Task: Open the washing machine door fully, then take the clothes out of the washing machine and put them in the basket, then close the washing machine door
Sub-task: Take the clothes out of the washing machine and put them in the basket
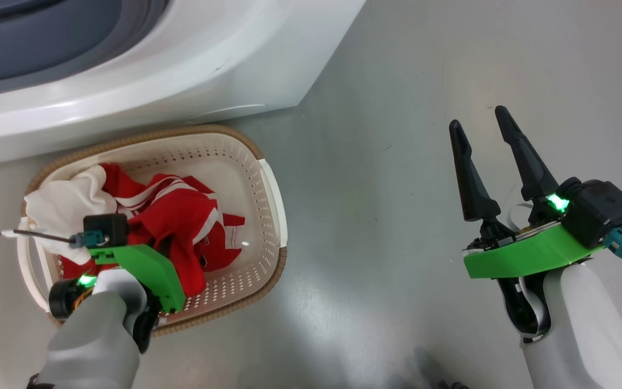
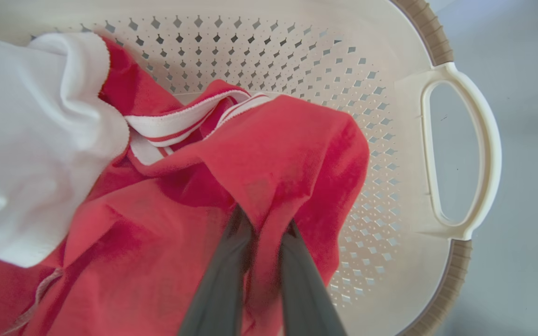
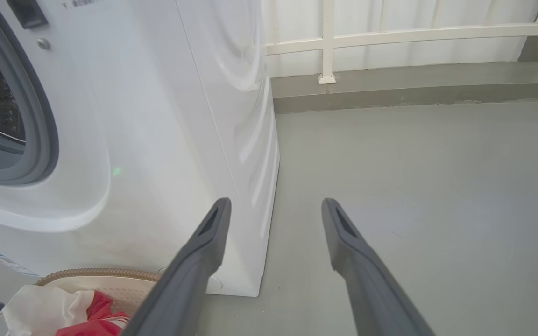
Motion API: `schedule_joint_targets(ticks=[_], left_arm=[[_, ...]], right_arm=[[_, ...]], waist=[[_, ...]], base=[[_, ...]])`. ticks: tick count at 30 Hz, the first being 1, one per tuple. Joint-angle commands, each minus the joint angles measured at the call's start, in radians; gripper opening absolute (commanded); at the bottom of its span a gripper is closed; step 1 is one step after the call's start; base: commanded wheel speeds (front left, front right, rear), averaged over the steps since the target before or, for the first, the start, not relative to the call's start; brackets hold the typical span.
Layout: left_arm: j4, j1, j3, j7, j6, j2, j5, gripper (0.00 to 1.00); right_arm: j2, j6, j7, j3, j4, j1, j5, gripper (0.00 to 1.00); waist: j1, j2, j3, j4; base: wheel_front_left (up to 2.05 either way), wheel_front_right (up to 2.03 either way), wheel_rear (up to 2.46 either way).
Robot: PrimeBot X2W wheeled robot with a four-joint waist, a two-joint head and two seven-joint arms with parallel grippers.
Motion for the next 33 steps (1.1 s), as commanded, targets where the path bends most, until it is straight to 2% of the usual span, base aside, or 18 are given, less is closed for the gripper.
schedule_joint_targets(ticks=[1,3,5,6,7,8,19,33], left_arm=[[0.005,-0.009,0.014,-0.011,-0.003,0.027,-0.017,0.04],[0.017,-0.017,0.004,-0.009,-0.003,0.032,-0.02,0.11],[0.027,-0.023,0.001,-0.009,-0.003,0.037,-0.028,0.23],[0.033,-0.026,-0.002,-0.008,-0.003,0.04,-0.029,0.42],[0.038,-0.028,-0.003,-0.009,-0.003,0.042,-0.031,0.81],[0.043,-0.03,-0.003,-0.009,-0.003,0.044,-0.035,1.0],[0.064,-0.033,-0.009,-0.028,-0.003,0.041,-0.057,1.0],[0.025,0.027,-0.009,-0.134,-0.003,0.061,-0.127,1.0]], right_arm=[[0.007,0.002,-0.005,0.028,-0.024,0.006,0.006,1.0],[0.006,0.002,-0.005,0.029,-0.023,0.005,0.006,1.0],[0.006,0.002,-0.005,0.031,-0.023,0.004,0.006,1.0],[0.006,0.002,-0.005,0.032,-0.023,0.004,0.006,1.0],[0.006,0.002,-0.005,0.032,-0.023,0.003,0.006,1.0],[0.006,0.002,-0.005,0.033,-0.023,0.003,0.006,1.0],[0.0,0.002,-0.005,0.026,-0.018,0.012,0.002,1.0],[-0.03,0.002,-0.005,0.019,0.011,0.065,0.001,1.0]], waist=[[0.0,0.0,0.002,-0.002],[0.0,0.0,0.004,-0.003],[0.0,0.0,0.005,-0.004],[0.0,0.0,0.006,-0.005],[0.0,0.0,0.007,-0.006],[0.0,0.0,0.007,-0.006],[0.0,0.0,-0.015,0.01],[0.0,0.0,-0.151,0.067]], base=[[0.0,0.0,0.0],[0.0,0.0,0.0],[0.0,0.0,0.0],[0.0,0.0,0.0],[0.0,0.0,0.0],[0.0,0.0,0.0],[0.0,0.0,0.0],[0.0,0.0,0.0]])
